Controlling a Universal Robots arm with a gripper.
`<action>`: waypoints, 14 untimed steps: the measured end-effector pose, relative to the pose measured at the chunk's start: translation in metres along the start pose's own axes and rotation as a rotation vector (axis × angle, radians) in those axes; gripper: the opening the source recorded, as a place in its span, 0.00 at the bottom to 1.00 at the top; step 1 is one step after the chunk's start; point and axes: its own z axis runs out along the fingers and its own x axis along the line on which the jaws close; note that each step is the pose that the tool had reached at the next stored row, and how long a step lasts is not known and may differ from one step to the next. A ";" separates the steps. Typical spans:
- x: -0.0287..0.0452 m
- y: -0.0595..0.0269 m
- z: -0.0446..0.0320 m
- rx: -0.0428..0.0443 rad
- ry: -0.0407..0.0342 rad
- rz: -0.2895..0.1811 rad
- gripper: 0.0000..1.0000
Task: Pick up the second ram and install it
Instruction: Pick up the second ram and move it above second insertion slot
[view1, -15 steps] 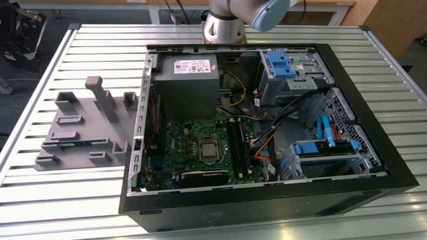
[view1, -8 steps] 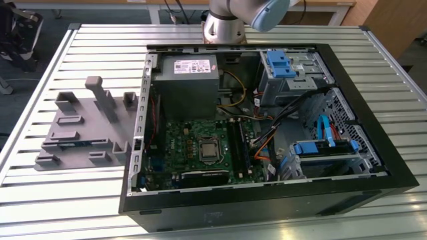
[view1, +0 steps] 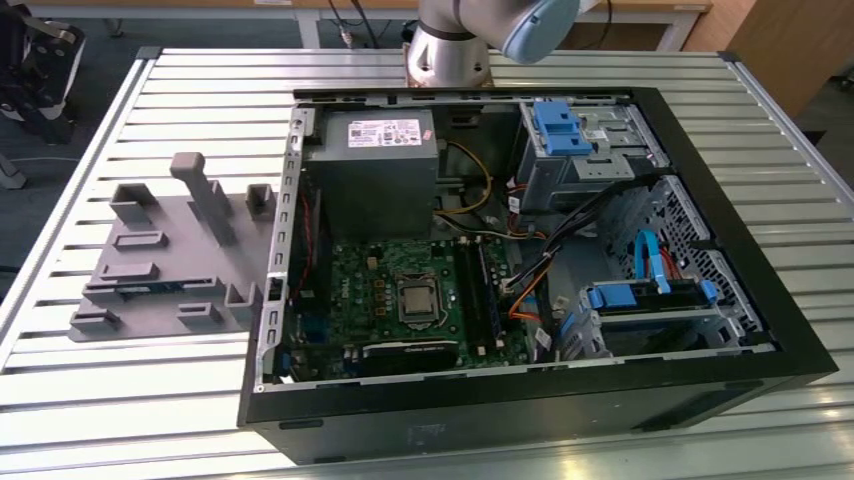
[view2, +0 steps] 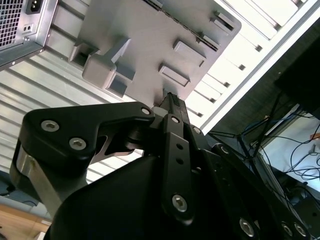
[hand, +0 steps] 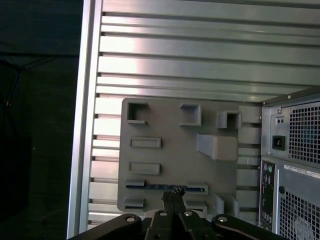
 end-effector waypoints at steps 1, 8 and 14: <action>0.0000 0.0000 0.0000 0.0000 0.0000 -0.001 0.11; 0.0000 0.0000 0.0000 -0.0001 0.0005 -0.011 0.11; 0.0000 0.0000 0.0000 -0.0001 0.0008 -0.018 0.11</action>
